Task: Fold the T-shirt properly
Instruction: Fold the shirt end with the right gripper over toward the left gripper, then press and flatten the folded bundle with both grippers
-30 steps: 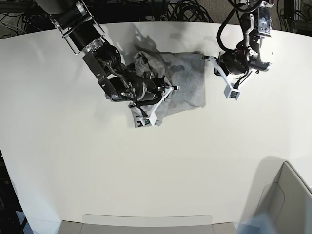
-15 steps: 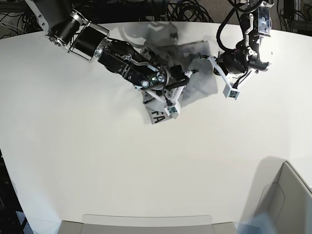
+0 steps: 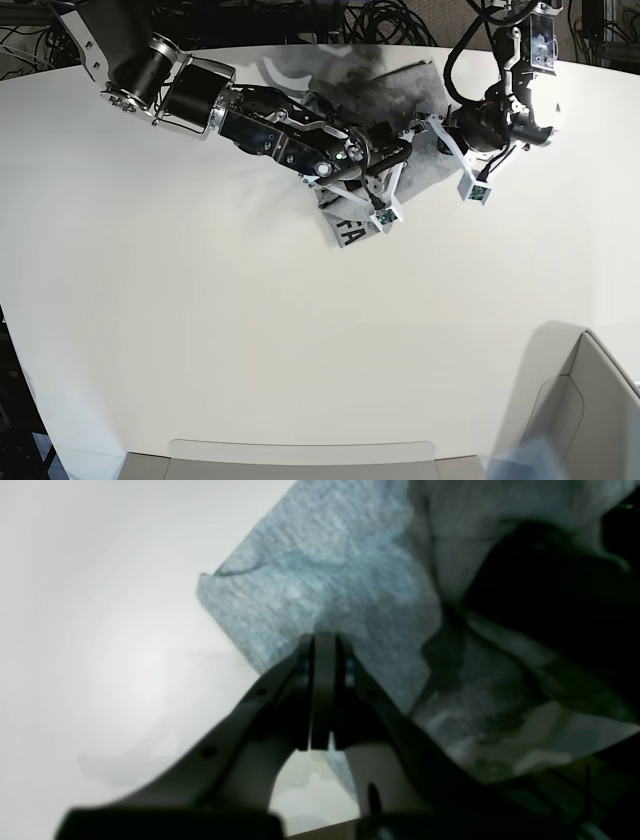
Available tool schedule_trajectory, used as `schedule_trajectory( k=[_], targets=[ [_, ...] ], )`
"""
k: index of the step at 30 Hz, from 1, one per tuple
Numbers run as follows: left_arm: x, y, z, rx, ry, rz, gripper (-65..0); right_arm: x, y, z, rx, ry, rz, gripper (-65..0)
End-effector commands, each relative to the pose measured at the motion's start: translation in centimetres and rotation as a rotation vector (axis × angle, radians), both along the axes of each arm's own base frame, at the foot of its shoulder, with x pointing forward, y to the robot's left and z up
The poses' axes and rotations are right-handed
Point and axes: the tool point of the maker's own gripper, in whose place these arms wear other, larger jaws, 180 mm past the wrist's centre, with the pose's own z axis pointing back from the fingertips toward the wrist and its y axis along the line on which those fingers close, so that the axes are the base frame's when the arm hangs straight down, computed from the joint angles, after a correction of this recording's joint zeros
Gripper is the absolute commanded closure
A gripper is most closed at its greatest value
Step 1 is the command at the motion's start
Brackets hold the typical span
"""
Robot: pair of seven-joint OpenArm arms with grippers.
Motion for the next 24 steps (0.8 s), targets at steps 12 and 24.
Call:
schedule_trajectory(
  k=[12,24],
  targets=[
    [1.1,1.7,2.7,0.016,-0.100,0.040,0.0,3.4,-1.6,1.3,0.009,-0.079,-0.093,-15.1],
    [-2.3,0.7,-2.0,0.003,0.019,-0.085,0.0,3.5,-2.3,0.9,-0.003,-0.076,-0.098,-15.1]
  ],
)
